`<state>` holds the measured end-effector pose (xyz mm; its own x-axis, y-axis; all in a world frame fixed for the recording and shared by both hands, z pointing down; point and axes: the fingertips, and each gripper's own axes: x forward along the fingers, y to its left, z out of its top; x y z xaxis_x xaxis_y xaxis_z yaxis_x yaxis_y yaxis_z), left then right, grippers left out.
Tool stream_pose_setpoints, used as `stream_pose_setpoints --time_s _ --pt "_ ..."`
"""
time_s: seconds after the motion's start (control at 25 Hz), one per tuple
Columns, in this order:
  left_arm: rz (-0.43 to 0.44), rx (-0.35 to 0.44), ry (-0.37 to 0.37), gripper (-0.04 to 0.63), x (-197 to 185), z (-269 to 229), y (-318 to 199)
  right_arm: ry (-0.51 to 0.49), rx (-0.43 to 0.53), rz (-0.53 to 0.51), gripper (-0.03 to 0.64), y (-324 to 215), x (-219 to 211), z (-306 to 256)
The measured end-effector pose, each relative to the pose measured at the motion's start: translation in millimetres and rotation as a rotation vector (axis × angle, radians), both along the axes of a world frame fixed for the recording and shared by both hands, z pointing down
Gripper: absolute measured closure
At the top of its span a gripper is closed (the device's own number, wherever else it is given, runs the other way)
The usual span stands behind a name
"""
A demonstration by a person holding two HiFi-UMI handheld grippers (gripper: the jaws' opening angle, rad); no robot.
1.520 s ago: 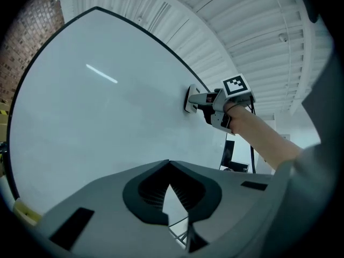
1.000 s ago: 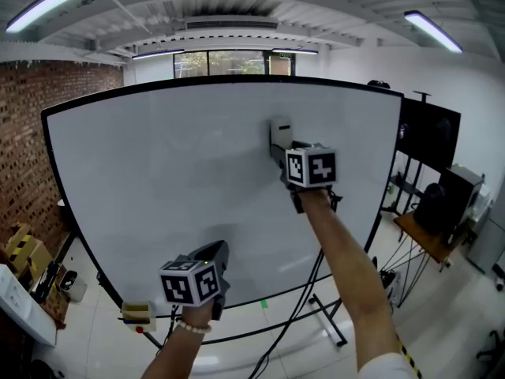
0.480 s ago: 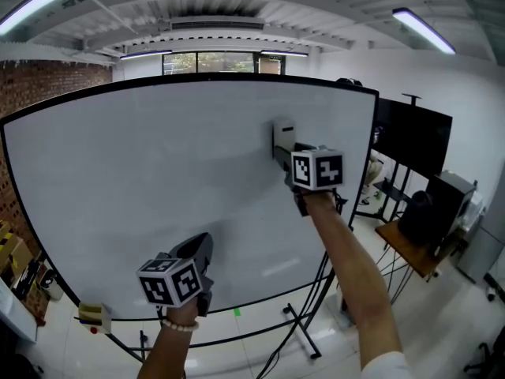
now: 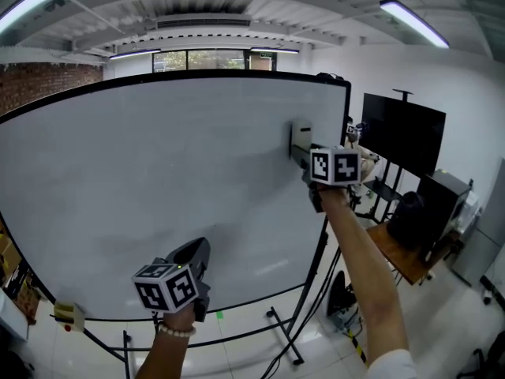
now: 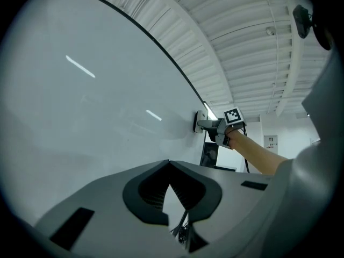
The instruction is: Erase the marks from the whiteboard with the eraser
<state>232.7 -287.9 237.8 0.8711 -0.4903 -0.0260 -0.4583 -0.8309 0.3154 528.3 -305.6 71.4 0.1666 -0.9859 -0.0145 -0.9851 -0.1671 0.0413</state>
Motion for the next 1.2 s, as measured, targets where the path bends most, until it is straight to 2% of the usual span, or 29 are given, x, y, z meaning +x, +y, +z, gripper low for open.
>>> stream_pose_setpoints --time_s 0.36,0.56,0.76,1.2 --pt "-0.009 -0.003 -0.027 0.604 39 16 3 -0.008 0.0 0.038 0.37 23 97 6" --pt "-0.015 -0.003 -0.034 0.604 49 18 5 0.002 -0.023 0.062 0.369 33 134 15" --pt "-0.015 -0.002 -0.029 0.604 56 20 6 0.0 -0.031 0.069 0.368 36 150 29" --pt "-0.024 -0.034 -0.046 0.604 55 36 10 -0.013 -0.064 0.026 0.368 38 150 96"
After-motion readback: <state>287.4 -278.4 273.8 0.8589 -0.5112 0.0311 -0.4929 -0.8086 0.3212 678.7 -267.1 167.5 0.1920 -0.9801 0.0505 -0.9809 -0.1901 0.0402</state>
